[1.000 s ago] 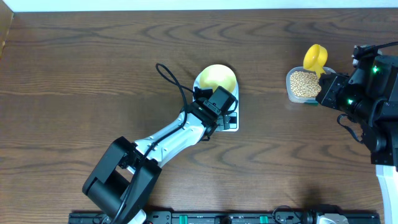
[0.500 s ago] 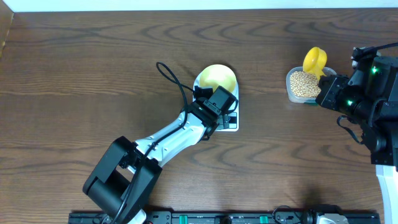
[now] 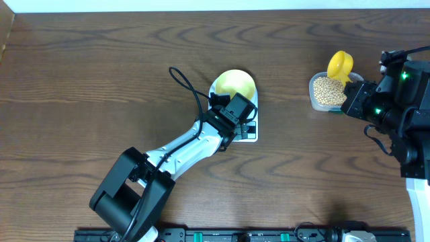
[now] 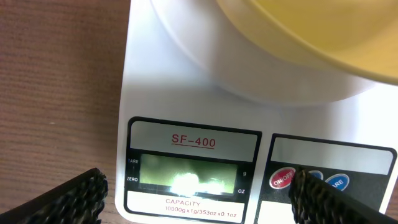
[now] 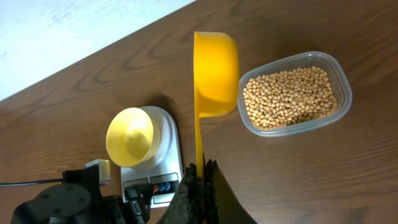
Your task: Scoop item into bowl and weigh 50g on scale
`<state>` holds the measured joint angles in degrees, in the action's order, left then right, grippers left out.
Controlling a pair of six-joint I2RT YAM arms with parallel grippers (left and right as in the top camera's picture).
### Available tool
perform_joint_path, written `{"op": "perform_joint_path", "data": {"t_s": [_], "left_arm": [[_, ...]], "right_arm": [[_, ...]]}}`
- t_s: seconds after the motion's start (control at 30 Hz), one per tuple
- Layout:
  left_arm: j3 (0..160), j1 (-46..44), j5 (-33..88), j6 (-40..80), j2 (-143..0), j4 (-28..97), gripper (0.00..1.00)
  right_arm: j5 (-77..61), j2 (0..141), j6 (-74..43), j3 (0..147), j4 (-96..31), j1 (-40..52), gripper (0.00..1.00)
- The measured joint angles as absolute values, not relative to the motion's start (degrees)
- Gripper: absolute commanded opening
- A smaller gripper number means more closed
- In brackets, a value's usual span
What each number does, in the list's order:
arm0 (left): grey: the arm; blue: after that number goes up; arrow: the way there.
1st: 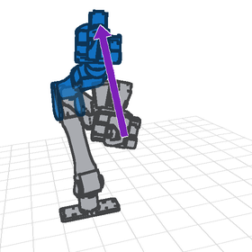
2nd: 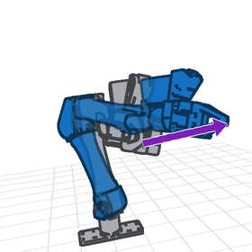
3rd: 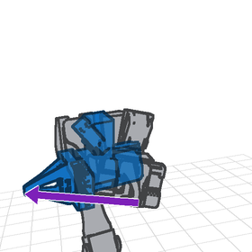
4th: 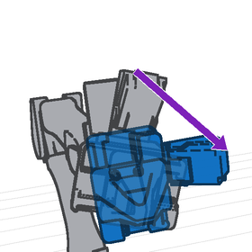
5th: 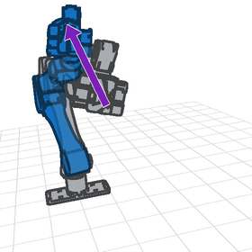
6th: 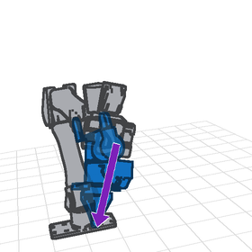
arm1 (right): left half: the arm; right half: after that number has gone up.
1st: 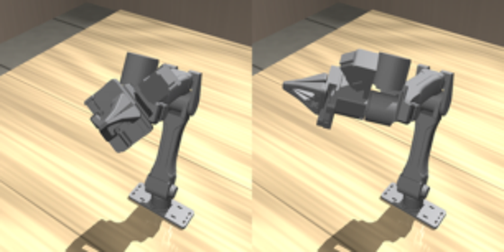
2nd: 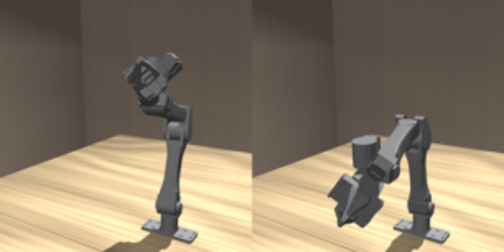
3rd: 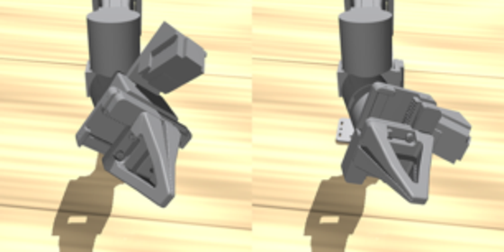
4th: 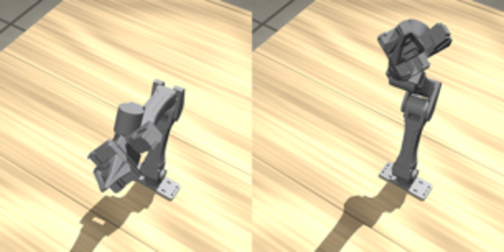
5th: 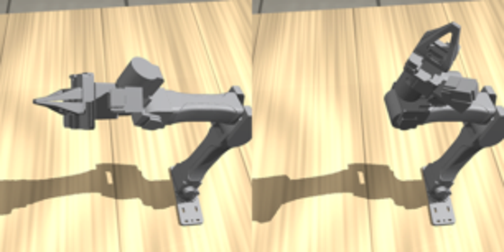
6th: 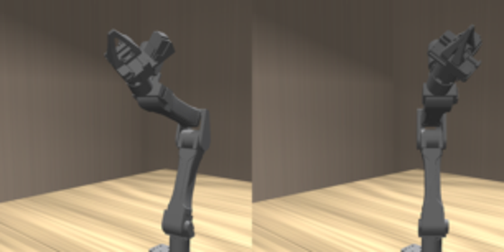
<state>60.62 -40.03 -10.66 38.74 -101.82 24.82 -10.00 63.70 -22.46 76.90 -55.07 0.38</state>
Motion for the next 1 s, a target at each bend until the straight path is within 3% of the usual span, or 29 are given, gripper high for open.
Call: {"op": "perform_joint_path", "data": {"t_s": [1.0], "left_arm": [[61.65, -40.03, -10.66, 37.56, -104.97, 24.38, 0.95]], "right_arm": [[-10.0, 63.7, -21.63, 76.9, -55.05, 0.38, 0.01]]}}
